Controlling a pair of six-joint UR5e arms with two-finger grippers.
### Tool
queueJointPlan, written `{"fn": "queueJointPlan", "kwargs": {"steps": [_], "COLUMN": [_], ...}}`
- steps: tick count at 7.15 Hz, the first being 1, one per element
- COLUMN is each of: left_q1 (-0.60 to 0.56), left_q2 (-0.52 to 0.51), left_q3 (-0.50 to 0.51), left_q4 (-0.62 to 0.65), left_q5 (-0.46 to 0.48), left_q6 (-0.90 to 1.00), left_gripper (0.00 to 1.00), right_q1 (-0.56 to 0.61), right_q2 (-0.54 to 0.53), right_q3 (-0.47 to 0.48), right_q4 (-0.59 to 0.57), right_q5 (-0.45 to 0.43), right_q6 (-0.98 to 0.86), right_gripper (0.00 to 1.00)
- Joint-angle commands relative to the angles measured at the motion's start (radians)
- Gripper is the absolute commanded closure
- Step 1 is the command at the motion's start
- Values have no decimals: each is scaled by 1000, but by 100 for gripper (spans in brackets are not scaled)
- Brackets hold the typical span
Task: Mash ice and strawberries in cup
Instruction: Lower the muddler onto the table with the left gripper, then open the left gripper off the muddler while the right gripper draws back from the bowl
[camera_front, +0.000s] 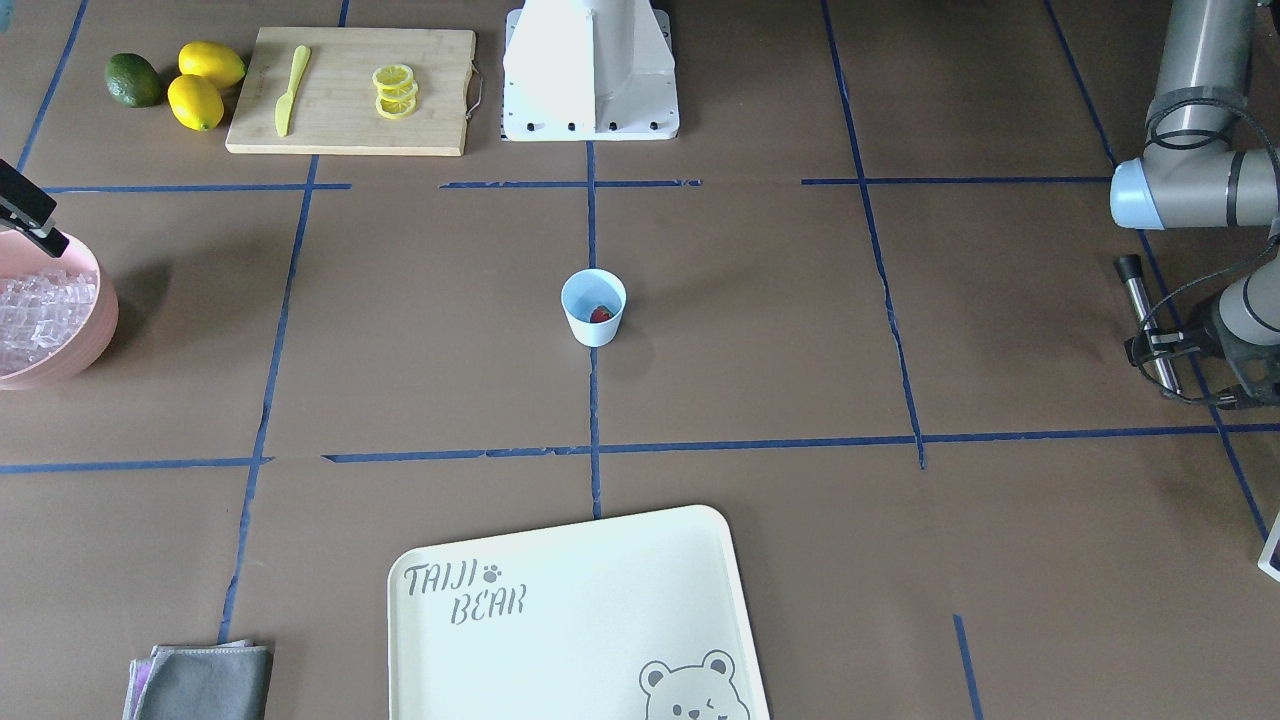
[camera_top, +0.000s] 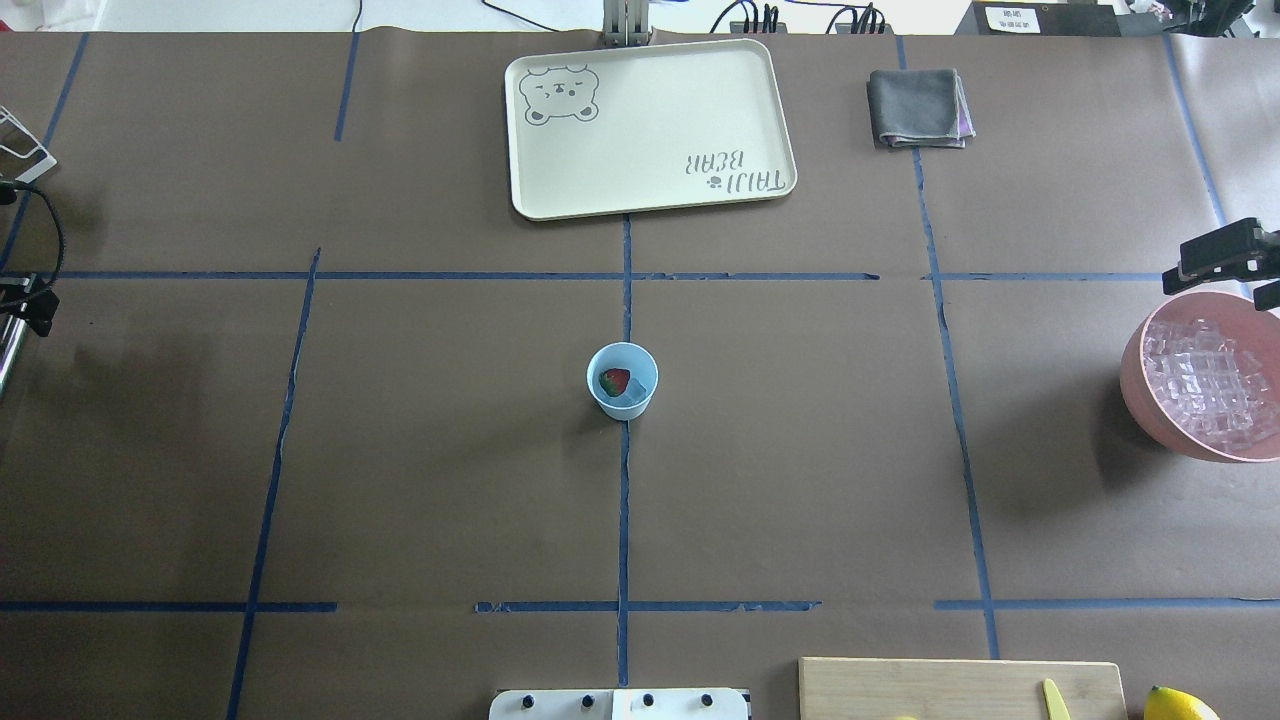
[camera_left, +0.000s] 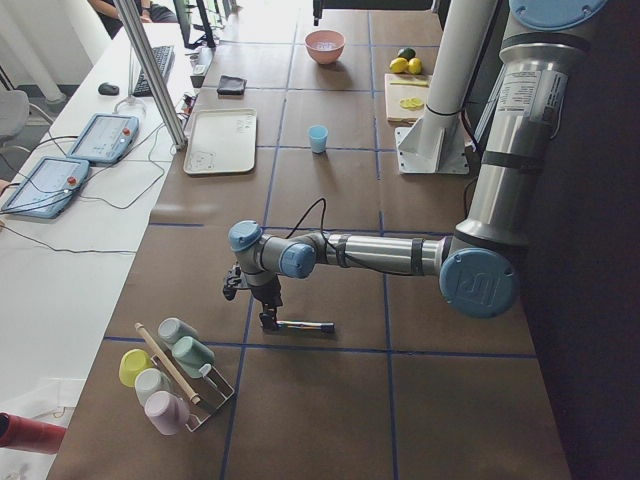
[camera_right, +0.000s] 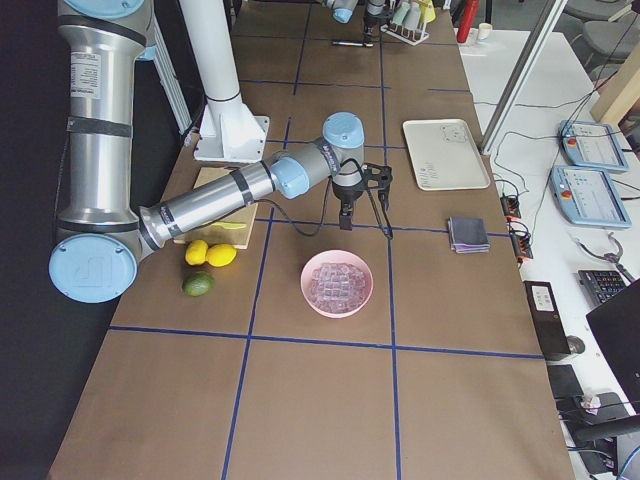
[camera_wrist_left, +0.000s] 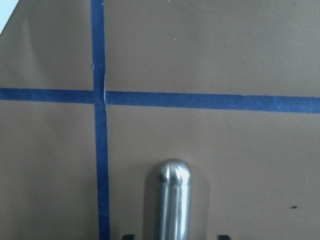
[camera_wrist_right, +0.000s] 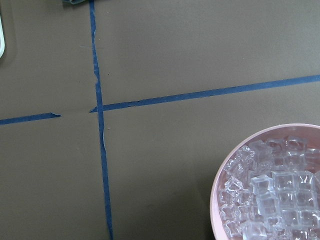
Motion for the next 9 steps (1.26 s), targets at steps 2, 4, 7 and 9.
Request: {"fn": "queueJointPlan", "kwargs": {"steps": [2,4,7,9], "left_q1": [-155,-269,-413,-444], "left_q2": [12,55,76,72], "left_q3": [-106,-104,-104,-202], "left_q4": [13,14,165,337], "left_q5": [-199,-212,-210,-203], "left_q6": [40,245,431,499], "left_gripper": [0,0,0,0], "right_q1": [29,116,248,262], "right_q2": [-50,-90,-89,-93], "right_q3": [-31,-92,-236,-275], "right_q4": [-6,-9,-57,-62], "right_q5": [14,14,15,20], "right_q6": [-178,-399,-691,-712], "right_gripper": [1,1,1,0]}}
